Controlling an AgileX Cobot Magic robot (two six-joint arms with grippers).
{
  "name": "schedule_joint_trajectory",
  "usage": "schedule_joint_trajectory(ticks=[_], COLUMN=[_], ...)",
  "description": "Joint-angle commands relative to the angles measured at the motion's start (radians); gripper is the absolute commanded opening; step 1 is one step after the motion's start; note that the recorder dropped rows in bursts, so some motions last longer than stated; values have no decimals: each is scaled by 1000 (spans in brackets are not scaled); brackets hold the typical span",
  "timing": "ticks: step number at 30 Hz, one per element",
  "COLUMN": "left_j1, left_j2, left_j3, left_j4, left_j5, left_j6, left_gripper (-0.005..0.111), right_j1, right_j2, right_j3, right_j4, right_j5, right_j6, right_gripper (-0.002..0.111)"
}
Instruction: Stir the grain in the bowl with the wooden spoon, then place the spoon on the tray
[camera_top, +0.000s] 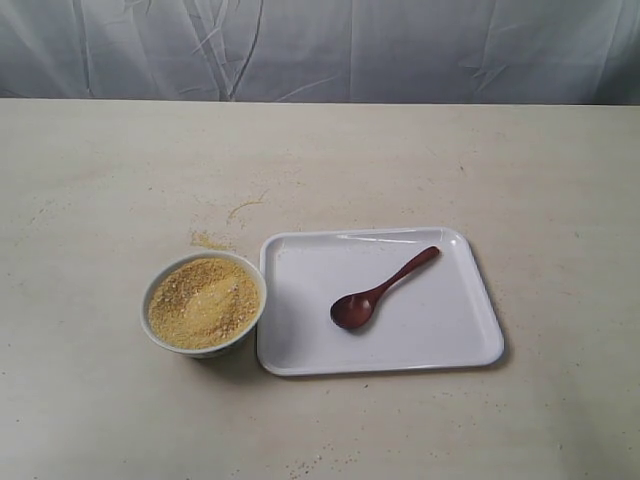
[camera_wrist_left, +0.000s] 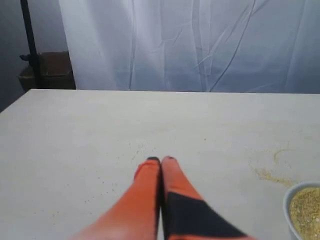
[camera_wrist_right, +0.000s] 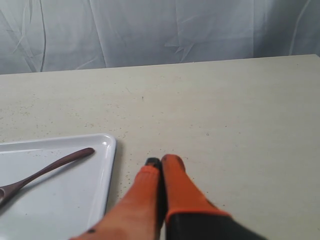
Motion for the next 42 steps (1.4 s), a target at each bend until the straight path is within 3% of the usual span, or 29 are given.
schedule_joint_trajectory(ticks=[1,22,29,32,42], left_j1=[2,2,2,2,2], left_j2=[-7,-7,-7,-7,-7], left_j3=[114,123,123,123,123], left_j4=[-6,-22,-80,-165,-140], left_j5=[-128,-118,-118,-122,-124], left_j6=[-5,2,76,200,198], left_gripper=[0,0,0,0,0], right_j1=[-4,-4,-4,-4,-4], right_j2=[-5,-5,-5,-5,-5], right_j3=[2,2,2,2,2], right_j4=[-1,-1,-1,-1,-1], right_j5=[-6,-9,-7,-7,-7], right_j6=[0,0,0,0,0], right_gripper=[1,1,1,1,1])
